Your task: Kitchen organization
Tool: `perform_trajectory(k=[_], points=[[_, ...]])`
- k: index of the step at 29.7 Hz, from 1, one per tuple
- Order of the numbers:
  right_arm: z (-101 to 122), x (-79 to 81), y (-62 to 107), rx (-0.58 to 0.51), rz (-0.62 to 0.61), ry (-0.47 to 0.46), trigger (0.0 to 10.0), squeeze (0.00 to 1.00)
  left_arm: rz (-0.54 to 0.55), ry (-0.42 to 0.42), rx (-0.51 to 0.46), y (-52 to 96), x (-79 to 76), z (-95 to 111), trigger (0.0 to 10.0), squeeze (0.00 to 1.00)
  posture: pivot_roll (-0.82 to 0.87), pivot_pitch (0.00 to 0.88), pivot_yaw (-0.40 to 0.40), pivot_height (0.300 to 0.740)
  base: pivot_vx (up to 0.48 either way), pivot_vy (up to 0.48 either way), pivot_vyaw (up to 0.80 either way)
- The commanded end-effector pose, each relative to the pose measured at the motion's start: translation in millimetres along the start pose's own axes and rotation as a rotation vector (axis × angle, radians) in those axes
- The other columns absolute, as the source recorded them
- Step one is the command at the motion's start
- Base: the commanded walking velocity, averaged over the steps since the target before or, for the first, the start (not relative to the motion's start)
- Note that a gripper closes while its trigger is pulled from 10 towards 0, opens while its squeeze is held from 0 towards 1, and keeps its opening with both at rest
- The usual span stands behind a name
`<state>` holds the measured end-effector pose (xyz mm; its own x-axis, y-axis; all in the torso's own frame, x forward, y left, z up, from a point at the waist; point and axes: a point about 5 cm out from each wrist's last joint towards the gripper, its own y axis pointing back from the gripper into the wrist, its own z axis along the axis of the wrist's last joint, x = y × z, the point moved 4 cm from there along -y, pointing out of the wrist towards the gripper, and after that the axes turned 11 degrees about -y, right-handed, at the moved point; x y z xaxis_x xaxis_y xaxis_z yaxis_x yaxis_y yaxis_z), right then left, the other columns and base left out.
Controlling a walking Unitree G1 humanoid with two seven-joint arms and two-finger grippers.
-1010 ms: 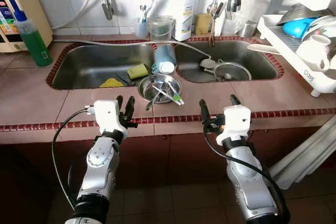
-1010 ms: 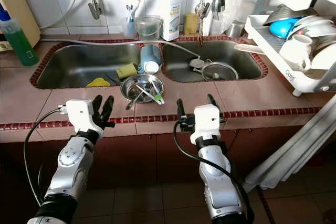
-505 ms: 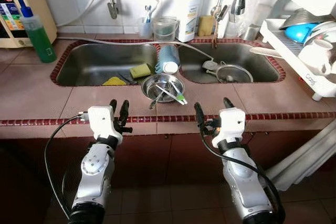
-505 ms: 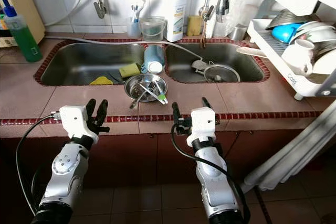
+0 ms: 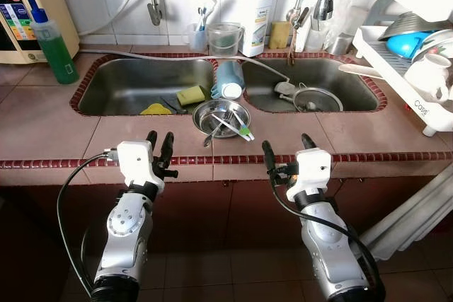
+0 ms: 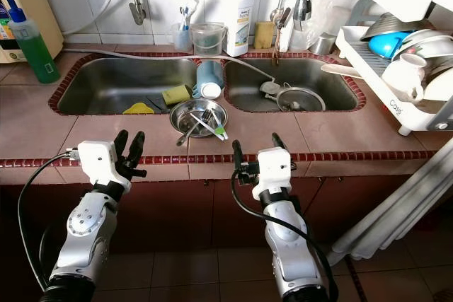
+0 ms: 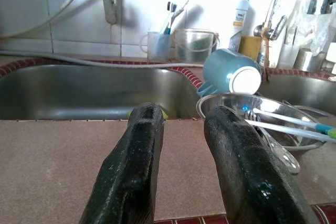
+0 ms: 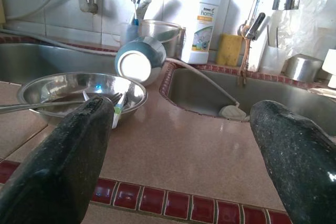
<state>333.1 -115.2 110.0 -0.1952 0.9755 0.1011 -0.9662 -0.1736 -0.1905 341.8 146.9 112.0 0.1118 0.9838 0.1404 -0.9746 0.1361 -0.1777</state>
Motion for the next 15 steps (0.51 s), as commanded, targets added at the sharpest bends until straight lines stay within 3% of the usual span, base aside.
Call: perform_trajectory(k=[1,15], points=[[-2.3,-3.8,0.9,0.007,-0.011,0.004,10.0,0.00,-0.016,-0.036,0.005,1.2,-1.0,1.1,10.0,0.00,-0.18,0.000,-0.001,0.740,0.000,0.000,0.00],[-5.6,-8.6,3.4,0.022,-0.019,0.023,10.0,0.00,-0.045,-0.087,0.002,8.0,-4.4,-0.1,10.0,0.00,-0.17,0.000,-0.002,0.740,0.000,0.000,0.00]])
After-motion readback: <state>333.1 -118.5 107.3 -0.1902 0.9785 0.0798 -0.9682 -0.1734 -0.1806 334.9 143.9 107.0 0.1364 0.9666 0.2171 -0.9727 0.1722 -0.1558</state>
